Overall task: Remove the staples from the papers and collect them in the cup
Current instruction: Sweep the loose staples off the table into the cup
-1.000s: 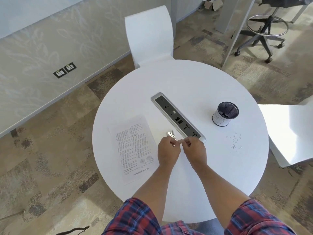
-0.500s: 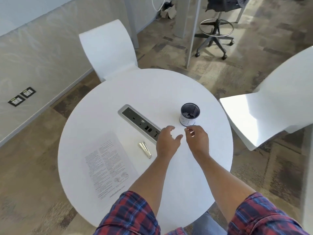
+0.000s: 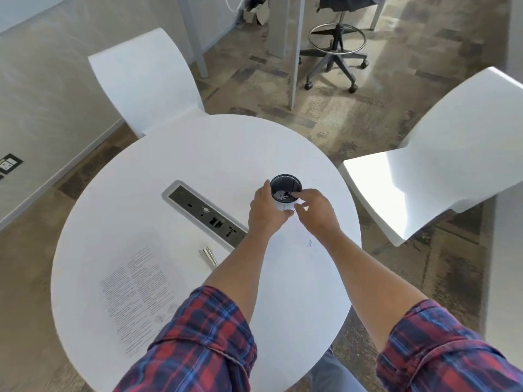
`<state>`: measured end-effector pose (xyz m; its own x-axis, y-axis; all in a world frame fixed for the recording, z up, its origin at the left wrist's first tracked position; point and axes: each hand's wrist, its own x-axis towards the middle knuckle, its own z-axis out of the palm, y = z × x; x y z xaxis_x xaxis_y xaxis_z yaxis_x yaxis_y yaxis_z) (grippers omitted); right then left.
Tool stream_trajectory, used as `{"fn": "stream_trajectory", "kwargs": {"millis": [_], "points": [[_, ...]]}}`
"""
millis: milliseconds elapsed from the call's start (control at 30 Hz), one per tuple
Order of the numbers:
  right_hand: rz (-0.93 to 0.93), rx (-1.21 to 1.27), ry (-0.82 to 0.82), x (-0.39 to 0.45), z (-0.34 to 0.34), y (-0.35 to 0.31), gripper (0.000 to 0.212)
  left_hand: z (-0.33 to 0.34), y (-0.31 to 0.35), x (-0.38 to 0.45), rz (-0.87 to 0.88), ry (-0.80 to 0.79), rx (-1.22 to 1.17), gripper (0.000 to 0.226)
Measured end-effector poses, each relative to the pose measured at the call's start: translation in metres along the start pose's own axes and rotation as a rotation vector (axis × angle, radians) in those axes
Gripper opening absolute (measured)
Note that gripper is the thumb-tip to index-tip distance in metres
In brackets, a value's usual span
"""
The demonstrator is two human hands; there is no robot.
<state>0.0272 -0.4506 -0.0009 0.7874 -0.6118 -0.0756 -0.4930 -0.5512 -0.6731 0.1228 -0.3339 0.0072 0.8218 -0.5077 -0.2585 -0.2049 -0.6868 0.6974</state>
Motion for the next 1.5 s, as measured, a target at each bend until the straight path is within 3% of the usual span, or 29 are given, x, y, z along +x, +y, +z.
{"fn": "stream_trajectory", "kwargs": {"millis": [100, 433, 700, 900, 1100, 1200, 1333, 1500], "points": [[-0.022, -0.014, -0.021, 0.008, -0.003, 0.002, 0.029, 0.006, 0.004, 0.008, 0.012, 0.011, 0.026, 0.105], [-0.056, 0.035, 0.016, 0.007, -0.007, 0.017, 0.035, 0.019, 0.019, 0.014, 0.041, 0.013, 0.083, 0.108], [-0.120, 0.140, 0.092, -0.016, -0.014, 0.036, 0.039, 0.022, 0.034, 0.003, 0.204, 0.094, 0.204, 0.068], [-0.161, 0.120, 0.145, -0.025, -0.026, 0.039, 0.035, 0.025, 0.042, -0.007, 0.277, 0.122, 0.136, 0.095], [-0.242, 0.016, 0.176, -0.044, -0.038, 0.040, 0.048, 0.026, 0.049, -0.020, 0.336, 0.205, 0.114, 0.093], [-0.214, 0.112, 0.180, -0.054, -0.040, 0.045, 0.074, 0.028, 0.055, -0.027, 0.353, 0.204, 0.096, 0.094], [-0.017, 0.240, 0.185, -0.063, -0.039, 0.057, 0.109, 0.038, 0.064, -0.039, 0.445, 0.142, 0.113, 0.094], [0.081, 0.229, 0.196, -0.080, -0.044, 0.072, 0.101, 0.061, 0.071, -0.060, 0.484, 0.041, 0.114, 0.093]]}}
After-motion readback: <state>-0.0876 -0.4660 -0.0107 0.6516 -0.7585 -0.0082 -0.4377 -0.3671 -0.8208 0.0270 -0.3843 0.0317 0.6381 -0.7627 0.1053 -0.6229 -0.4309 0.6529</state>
